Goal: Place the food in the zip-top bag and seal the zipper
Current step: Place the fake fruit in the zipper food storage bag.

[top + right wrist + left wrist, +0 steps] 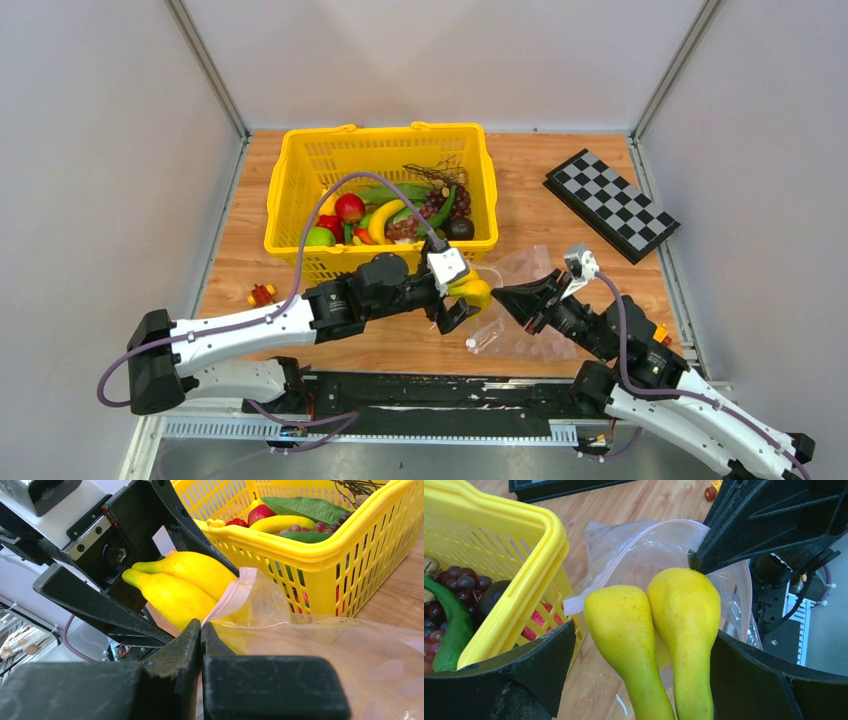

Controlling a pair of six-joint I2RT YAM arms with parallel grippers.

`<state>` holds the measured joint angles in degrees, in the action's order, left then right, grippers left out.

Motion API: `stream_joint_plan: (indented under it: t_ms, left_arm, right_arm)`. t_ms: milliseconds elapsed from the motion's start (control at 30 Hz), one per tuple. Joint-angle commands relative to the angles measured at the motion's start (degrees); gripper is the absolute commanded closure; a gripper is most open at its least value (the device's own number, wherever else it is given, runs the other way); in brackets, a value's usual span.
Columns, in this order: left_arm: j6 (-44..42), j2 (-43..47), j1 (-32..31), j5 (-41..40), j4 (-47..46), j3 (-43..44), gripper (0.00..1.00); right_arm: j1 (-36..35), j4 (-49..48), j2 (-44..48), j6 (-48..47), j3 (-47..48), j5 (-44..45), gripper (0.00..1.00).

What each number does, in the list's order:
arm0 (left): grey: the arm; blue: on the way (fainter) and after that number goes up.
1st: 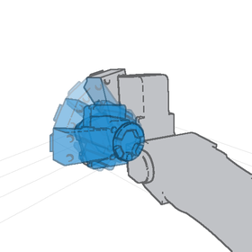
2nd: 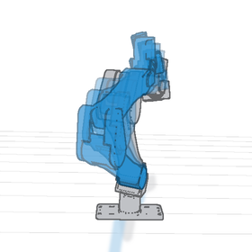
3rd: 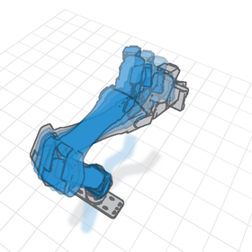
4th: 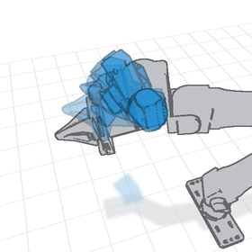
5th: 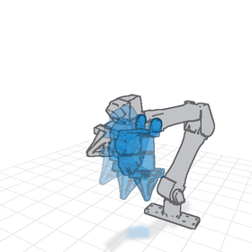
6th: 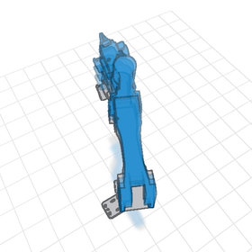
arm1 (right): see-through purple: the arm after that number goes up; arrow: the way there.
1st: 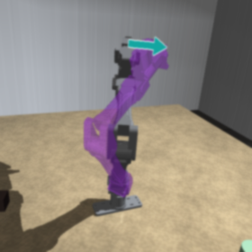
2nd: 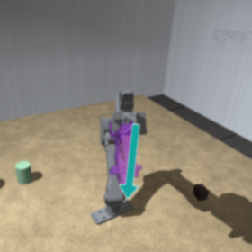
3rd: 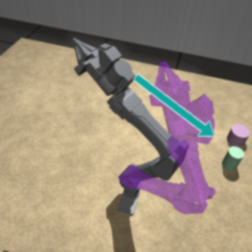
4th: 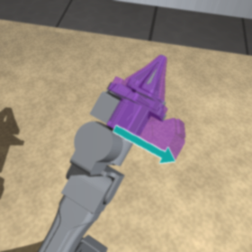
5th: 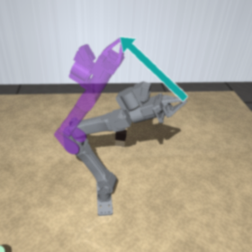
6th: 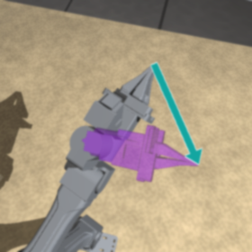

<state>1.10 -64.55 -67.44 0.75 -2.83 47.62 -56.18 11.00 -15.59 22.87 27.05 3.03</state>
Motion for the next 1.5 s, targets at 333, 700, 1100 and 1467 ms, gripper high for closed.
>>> stream_joint_plan:
  t_ms: [333,700,1100,1467]
  left_arm:
    - [0.0,3.9,-0.1,-0.6,-4.6,2.5,0.00]
    - [-0.1,5.8,-0.1,-2.7,-5.7,1.0,0.54]
    - [3.7,14.1,-0.1,-1.1,-25.2,-8.4,0.66]
    - [8.1,14.0,-0.1,2.2,-42.0,-14.7,0.62]
  right_arm:
    - [-0.2,-4.0,-1.5,1.1,0.9,-1.3,0.96]
    - [-0.2,-3.5,-0.7,1.4,0.6,-0.3,0.96]
    - [-0.2,-1.0,-0.1,6.9,4.7,1.1,0.96]
    - [-0.2,-2.3,-0.1,10.4,6.8,-0.2,0.96]
